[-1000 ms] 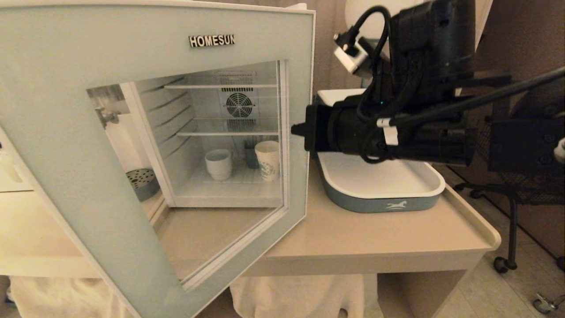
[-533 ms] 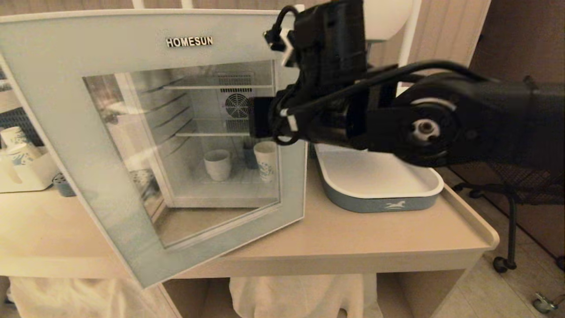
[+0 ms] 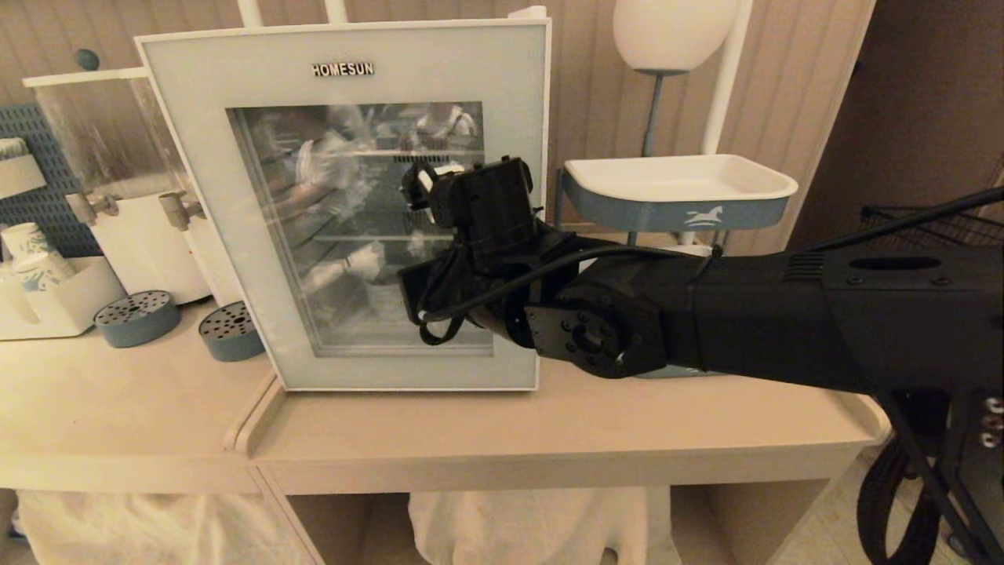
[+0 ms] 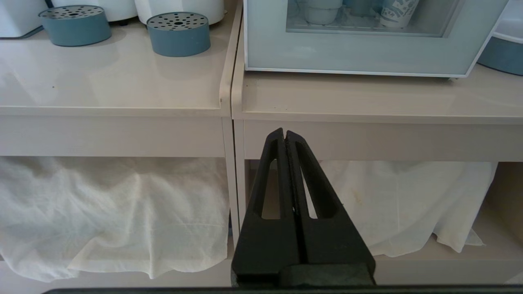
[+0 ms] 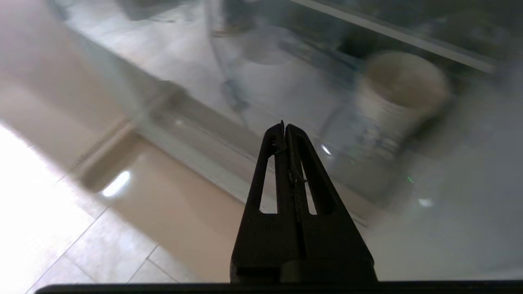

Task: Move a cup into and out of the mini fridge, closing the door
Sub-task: Close the freezer door

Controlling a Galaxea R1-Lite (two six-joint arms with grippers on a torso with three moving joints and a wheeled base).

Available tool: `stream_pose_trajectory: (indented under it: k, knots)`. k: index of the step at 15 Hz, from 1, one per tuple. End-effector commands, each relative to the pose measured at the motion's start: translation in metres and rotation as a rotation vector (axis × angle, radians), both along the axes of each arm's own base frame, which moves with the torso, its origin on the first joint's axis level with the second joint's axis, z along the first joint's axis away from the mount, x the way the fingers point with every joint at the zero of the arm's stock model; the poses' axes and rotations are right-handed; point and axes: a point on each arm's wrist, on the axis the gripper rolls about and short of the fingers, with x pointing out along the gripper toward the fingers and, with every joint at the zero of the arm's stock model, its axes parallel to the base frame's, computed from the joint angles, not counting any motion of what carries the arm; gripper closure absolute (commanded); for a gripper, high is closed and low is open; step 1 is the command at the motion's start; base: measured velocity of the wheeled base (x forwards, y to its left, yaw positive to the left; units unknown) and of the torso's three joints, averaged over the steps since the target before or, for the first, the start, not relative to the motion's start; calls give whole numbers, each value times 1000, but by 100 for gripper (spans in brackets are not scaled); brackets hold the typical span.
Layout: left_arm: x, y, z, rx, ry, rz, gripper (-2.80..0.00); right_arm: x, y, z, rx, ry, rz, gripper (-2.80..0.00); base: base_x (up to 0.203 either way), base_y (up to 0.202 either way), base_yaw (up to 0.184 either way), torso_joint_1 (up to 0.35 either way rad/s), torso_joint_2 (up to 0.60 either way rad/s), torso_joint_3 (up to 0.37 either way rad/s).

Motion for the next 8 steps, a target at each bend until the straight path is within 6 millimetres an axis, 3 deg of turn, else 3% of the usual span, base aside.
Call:
stream_pose_trajectory:
  k: [1, 3, 5, 8]
  knots:
    - [0, 0, 0, -1, 1, 1, 0, -7, -7, 11, 6, -4, -4, 0, 0, 0, 0, 0, 0, 0]
    - [0, 0, 0, -1, 1, 1, 0, -15, -17, 26, -3, 2, -8, 0, 0, 0, 0, 0, 0, 0]
    - [0, 0, 0, -1, 1, 1, 0, -26, -33, 53, 25, -15, -14, 0, 0, 0, 0, 0, 0, 0]
    - [0, 0, 0, 1, 1, 1, 0, -44, -78, 101, 112, -31, -66, 0, 0, 0, 0, 0, 0, 0]
